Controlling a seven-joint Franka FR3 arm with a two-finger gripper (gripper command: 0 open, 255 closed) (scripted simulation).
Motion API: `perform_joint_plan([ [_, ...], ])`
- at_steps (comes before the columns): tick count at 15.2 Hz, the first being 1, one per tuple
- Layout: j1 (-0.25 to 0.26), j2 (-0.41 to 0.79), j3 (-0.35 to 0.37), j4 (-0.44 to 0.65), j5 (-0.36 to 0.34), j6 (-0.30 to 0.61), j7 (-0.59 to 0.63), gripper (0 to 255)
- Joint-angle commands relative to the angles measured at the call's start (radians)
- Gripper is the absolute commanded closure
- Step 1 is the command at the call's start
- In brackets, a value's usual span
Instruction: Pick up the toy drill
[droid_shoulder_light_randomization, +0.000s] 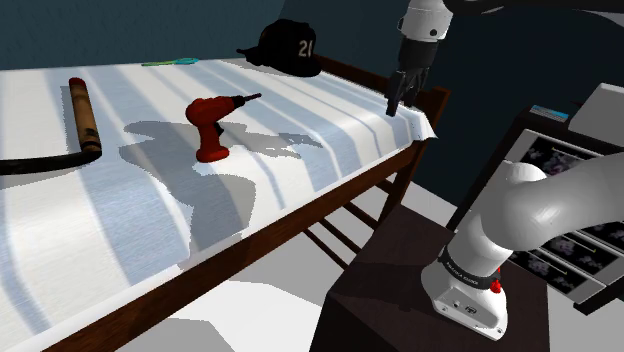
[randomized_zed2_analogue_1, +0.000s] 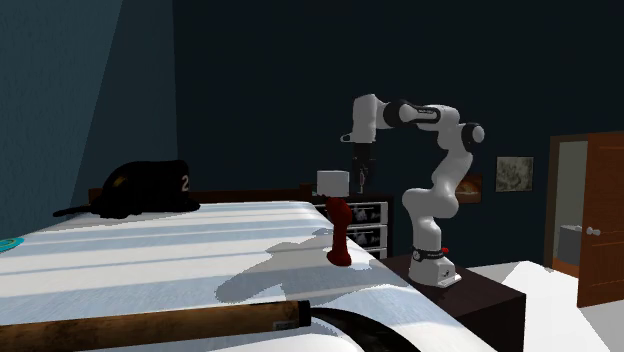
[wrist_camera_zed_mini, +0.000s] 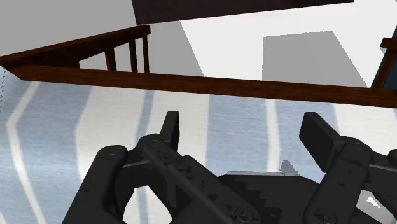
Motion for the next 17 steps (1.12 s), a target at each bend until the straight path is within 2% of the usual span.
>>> perform_joint_plan([
  [1, 0.0, 0.0, 0.0, 0.0, 0.0, 0.0, 0.0, 0],
  [9, 0.112, 0.314, -0.046, 0.232, 0.035, 0.079, -0.256, 0],
  [17, 0.2, 0.598, -0.047, 0.514, 0.102, 0.069, -0.507, 0],
])
